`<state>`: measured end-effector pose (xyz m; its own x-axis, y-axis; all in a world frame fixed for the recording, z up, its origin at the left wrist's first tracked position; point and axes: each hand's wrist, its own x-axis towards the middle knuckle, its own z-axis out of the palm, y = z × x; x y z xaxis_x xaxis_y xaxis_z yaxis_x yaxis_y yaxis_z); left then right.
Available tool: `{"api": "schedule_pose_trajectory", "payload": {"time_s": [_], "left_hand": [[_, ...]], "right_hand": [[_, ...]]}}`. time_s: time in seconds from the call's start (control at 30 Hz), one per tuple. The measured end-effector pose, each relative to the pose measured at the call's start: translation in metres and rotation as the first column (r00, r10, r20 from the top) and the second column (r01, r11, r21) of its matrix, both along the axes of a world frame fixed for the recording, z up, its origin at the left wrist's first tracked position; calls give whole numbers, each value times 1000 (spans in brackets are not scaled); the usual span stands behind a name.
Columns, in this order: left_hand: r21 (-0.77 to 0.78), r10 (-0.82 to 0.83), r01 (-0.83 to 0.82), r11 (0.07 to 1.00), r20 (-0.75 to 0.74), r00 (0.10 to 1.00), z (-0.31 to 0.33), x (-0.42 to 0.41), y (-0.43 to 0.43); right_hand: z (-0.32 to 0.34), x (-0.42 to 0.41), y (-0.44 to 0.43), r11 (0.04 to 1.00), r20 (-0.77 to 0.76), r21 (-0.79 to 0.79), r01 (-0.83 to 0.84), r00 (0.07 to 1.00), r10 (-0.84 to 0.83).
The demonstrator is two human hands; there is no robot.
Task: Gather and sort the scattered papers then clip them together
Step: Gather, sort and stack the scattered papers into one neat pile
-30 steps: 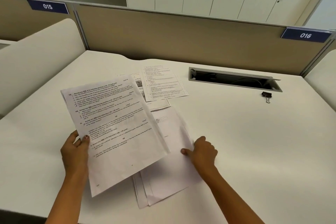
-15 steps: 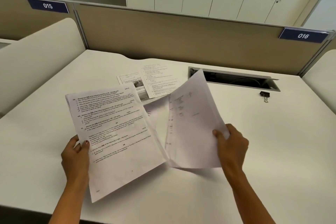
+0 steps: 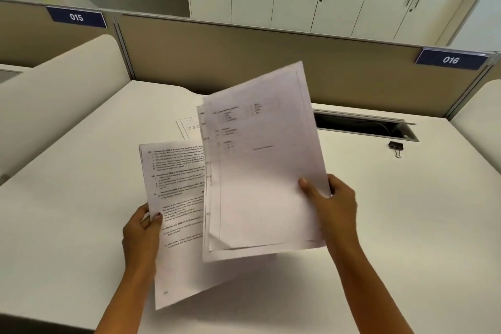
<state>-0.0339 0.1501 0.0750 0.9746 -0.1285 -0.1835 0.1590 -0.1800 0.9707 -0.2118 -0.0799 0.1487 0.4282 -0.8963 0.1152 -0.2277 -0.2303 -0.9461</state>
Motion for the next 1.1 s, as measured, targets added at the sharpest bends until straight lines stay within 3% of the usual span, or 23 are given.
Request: {"api": "schedule_pose_trajectory", "payload": {"time_s": [0.23,0.5,0.63,0.77,0.97,1.1], "left_hand": [[-166,-76,60,984,-94,993,-2,1,-9],[-151,-130,131,980,12,991,1,5,-31],[-140,-146,158,978,87,985,7,1,-42],[-113,-137,167,979,237,962,17,-3,-53],[-61,-92,151,987,553,828,51,-14,-76],[-97,-81,179,979,620,780,60,-19,-90]], "right_hand": [[-58,21,12,992,-185,102,-75,978,93],[-61,26,16,928,-173,269,-256,935,308],[-60,30,16,926,-153,211,-313,925,348],[-52,33,19,974,-42,16,-228,973,228],[-35,37,23,983,218,-175,-48,972,87],[-30,37,25,981,302,-193,-6,951,65]]}}
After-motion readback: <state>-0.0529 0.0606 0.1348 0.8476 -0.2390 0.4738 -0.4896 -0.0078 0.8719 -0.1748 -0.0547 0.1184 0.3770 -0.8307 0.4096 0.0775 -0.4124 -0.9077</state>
